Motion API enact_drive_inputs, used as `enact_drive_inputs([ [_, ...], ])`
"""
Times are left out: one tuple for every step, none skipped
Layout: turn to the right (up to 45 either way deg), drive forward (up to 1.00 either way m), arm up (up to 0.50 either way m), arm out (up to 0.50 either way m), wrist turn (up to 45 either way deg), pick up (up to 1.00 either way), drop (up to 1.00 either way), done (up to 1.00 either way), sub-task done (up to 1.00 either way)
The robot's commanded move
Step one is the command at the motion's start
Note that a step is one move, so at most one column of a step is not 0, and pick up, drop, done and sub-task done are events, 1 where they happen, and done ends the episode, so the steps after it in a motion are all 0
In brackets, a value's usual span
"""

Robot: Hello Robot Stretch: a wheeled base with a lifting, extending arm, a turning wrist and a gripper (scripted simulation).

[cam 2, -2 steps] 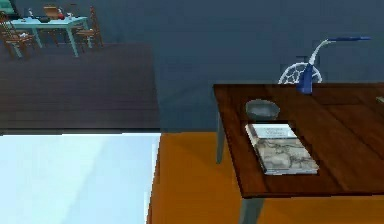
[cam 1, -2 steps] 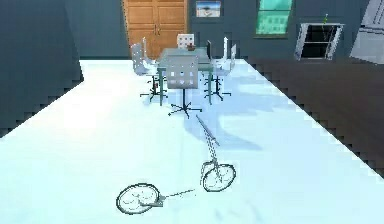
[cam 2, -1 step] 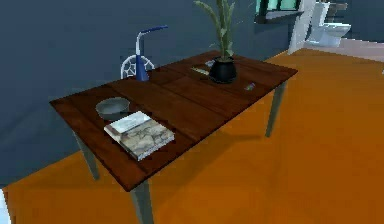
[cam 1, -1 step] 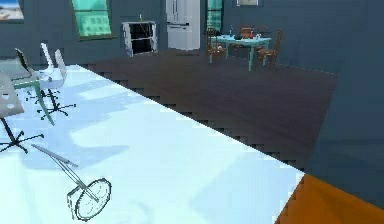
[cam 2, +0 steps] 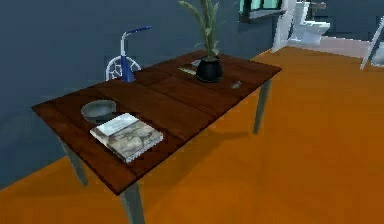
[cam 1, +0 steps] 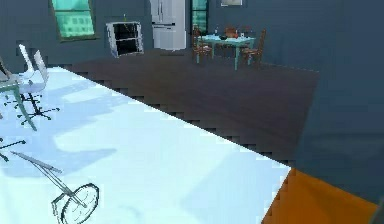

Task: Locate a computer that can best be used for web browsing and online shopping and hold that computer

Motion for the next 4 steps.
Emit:
enact_drive_inputs([
  [0.0,1.00,0.00,0.00,0.0,0.00,0.00,0.00,0.00],
  [0.0,0.60,0.00,0.00,0.0,0.00,0.00,0.00,0.00],
  [-45.0,0.00,0.00,0.00,0.0,0.00,0.00,0.00,0.00],
  [-27.0,0.00,0.00,0.00,0.0,0.00,0.00,0.00,0.00],
])
